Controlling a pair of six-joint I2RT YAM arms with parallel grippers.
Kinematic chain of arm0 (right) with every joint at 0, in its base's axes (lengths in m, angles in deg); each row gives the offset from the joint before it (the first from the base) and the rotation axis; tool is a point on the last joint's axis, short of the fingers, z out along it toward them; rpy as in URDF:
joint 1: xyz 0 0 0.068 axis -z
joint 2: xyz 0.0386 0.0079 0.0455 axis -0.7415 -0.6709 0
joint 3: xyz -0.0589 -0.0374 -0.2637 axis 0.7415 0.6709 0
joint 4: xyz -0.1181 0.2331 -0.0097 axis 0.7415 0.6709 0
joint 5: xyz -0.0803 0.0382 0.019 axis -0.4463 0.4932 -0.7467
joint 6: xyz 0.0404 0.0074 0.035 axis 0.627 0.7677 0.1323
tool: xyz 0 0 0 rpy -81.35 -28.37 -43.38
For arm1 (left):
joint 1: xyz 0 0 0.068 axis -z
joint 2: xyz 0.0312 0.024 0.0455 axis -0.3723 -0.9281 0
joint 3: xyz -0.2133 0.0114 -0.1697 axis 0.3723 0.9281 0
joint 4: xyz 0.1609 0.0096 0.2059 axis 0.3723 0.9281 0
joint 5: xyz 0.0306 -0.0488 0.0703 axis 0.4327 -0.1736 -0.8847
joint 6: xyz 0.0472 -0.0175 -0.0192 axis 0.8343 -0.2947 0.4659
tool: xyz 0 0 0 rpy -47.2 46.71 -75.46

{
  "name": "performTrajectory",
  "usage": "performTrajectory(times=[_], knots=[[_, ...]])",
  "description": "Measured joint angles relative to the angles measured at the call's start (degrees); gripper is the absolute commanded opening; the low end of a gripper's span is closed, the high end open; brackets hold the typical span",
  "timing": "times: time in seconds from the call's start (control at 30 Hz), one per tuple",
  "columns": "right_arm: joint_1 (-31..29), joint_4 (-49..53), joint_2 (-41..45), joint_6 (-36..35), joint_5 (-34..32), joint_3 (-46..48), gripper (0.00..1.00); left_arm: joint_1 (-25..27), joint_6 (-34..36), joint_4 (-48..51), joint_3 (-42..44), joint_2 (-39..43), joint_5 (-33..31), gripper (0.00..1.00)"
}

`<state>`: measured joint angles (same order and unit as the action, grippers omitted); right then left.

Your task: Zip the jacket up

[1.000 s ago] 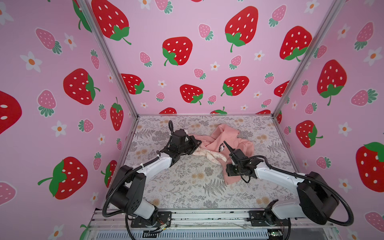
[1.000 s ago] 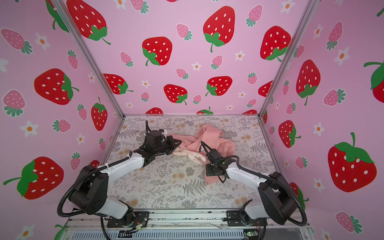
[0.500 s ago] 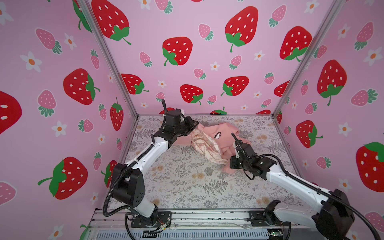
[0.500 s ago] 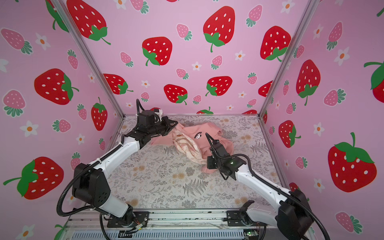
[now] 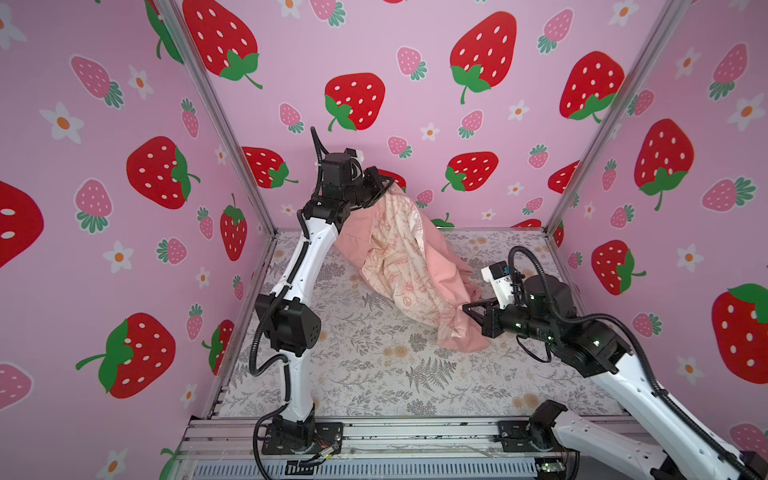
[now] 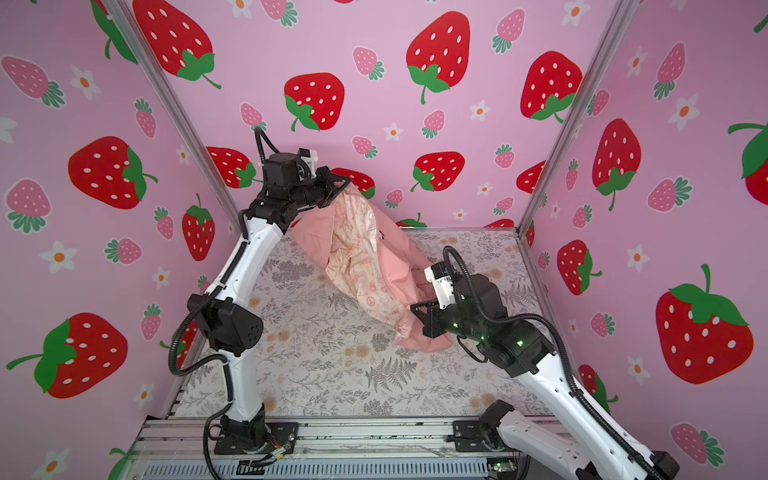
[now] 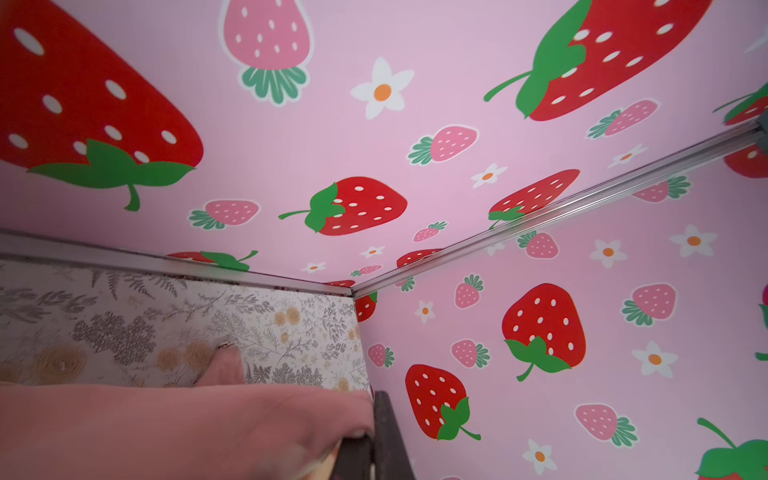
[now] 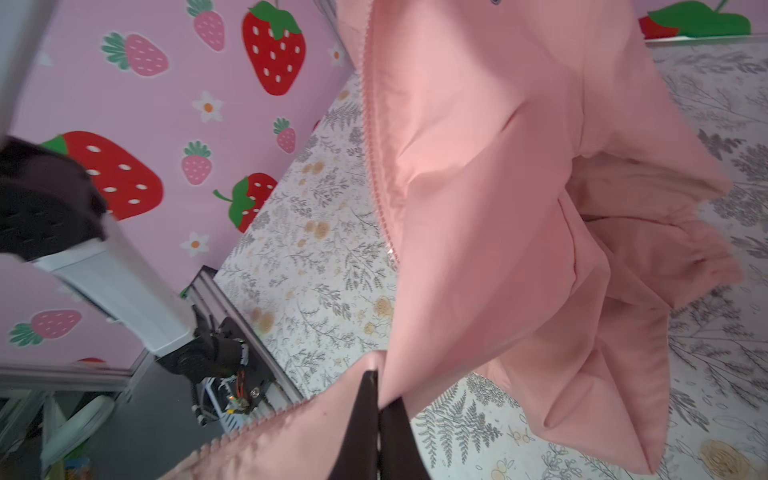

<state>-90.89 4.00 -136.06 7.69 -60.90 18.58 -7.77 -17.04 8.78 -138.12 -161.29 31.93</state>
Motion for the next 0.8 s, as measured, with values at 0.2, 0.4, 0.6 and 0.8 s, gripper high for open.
performTrajectory(times=[0.2, 0.4, 0.6, 0.8], knots=[[0.0, -0.7, 1.5, -1.7, 5.2, 1.2, 0.0, -0.4, -0.9, 0.8, -6.4, -4.1, 1.0, 0.0], [-0.6, -4.8, -3.3, -1.3, 8.7, 12.8, 0.0, -0.4, -1.6, -0.1, -0.9, -8.5, 1.9, 0.0], [-4.3, -11.8, -8.1, 1.2, 8.6, 20.7, 0.0, 0.4, -2.6, -0.2, 1.8, -17.8, 3.1, 0.0], [-13.7, -21.2, -14.7, 5.9, 5.2, 23.2, 0.0, 1.4, -5.2, -0.9, 4.6, -22.7, 4.8, 0.0]])
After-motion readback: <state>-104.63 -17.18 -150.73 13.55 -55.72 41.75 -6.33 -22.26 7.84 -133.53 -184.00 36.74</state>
